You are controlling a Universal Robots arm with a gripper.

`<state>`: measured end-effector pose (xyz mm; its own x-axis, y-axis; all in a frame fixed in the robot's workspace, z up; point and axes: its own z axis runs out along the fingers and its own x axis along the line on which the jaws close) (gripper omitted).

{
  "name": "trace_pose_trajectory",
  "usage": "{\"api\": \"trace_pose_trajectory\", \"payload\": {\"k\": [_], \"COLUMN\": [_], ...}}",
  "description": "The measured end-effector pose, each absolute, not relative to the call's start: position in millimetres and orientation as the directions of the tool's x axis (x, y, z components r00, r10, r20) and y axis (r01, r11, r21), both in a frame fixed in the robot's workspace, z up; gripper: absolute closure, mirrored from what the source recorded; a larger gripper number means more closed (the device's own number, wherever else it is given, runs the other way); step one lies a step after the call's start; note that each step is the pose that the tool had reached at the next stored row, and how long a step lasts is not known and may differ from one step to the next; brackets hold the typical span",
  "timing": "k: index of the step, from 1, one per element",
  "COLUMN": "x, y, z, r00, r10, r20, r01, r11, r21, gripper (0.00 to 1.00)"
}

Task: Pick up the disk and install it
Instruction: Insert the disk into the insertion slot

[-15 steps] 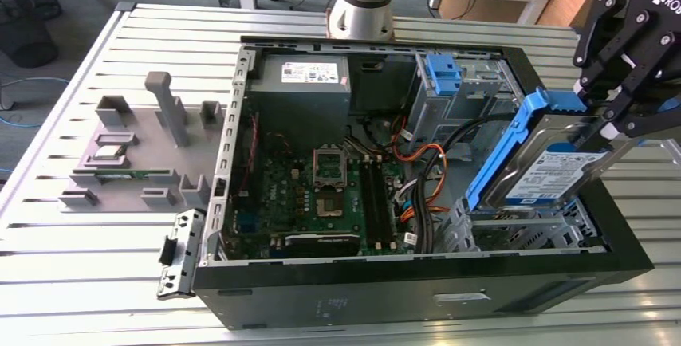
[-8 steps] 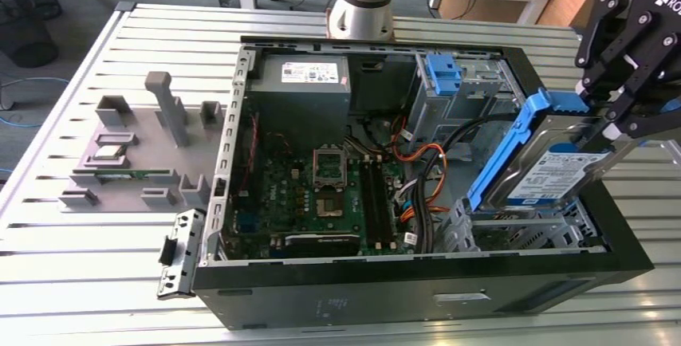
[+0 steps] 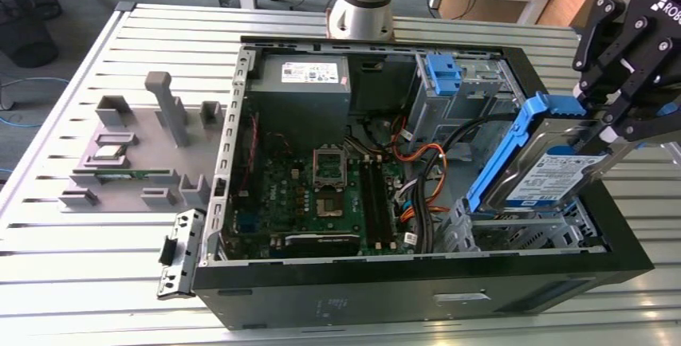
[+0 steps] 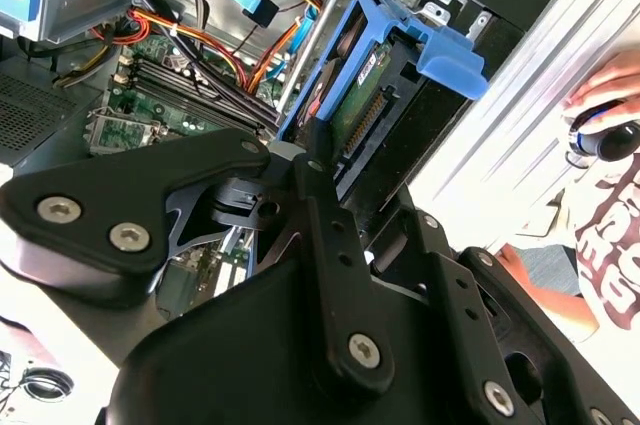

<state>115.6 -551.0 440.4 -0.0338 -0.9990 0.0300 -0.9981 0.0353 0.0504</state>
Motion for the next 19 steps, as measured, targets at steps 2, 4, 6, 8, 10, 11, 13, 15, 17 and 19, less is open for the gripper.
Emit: {"api": "trace_pose_trajectory", "payload": {"k": [2,4,6,8,10,11,13,15,17,19], "x": [115.6,115.7,115.7,115.6,115.6,115.6,115.7,115.6,115.4,114.6], "y": [-551.0,-551.0,-551.0,-551.0,-551.1,-551.1,-551.0,-551.0,-551.0,-550.9], "z": [440.3,440.2,440.2,440.6,441.9,442.6,443.0,443.1,443.1,442.7], "r00": [-0.034,-0.034,-0.034,-0.034,-0.034,-0.034,-0.034,-0.034,-0.033,-0.029], "r10": [-0.999,-0.999,-0.999,-0.999,-0.999,-0.999,-0.999,-0.999,-0.999,-0.999], "r20": [0.030,0.030,0.030,0.029,0.029,0.029,0.030,0.030,0.023,0.020], "r01": [-0.998,-0.998,-0.998,-0.998,-0.998,-0.998,-0.998,-0.998,-0.998,-0.998], "r11": [0.035,0.035,0.035,0.035,0.035,0.035,0.035,0.035,0.034,0.030], "r21": [0.050,0.050,0.050,0.050,0.050,0.050,0.050,0.050,0.051,0.051], "gripper": [0.65,0.65,0.65,0.65,0.65,0.65,0.65,0.65,0.65,0.65]}}
